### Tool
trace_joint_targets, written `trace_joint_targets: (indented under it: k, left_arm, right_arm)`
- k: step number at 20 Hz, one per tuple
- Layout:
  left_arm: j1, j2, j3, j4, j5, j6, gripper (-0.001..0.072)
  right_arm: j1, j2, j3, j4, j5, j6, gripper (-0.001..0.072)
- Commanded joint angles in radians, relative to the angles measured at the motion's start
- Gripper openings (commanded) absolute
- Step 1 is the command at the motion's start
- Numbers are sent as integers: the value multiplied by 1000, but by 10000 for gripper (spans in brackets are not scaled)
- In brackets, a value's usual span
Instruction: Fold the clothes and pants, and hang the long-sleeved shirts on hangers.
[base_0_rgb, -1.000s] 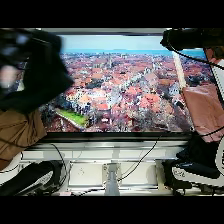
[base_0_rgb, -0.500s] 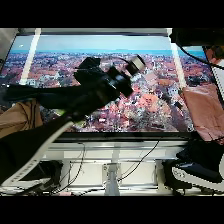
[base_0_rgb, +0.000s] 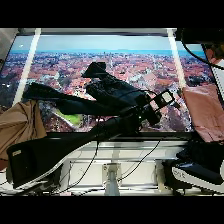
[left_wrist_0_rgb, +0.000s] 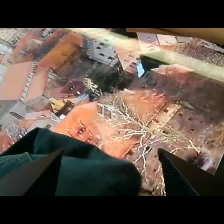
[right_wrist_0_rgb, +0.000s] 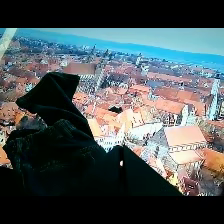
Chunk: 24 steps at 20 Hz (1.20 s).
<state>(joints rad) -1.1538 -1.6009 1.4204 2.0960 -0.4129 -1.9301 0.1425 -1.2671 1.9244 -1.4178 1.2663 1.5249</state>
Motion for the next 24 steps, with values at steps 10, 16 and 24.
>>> trace_joint_targets:
  k: [10, 16, 24]
  left_arm:
    - [208, 536, 0, 127, -390, -23, 580]
    - [344, 742, 0, 126, -634, -23, 580]
    - [458, 743, -19, 127, -702, -22, 580]
  right_arm:
    - [2, -46, -17, -2, -10, -62, 43]
    - [2, -286, -105, 51, 35, -140, 396]
    - [58, -604, -100, 259, 35, -265, 626]
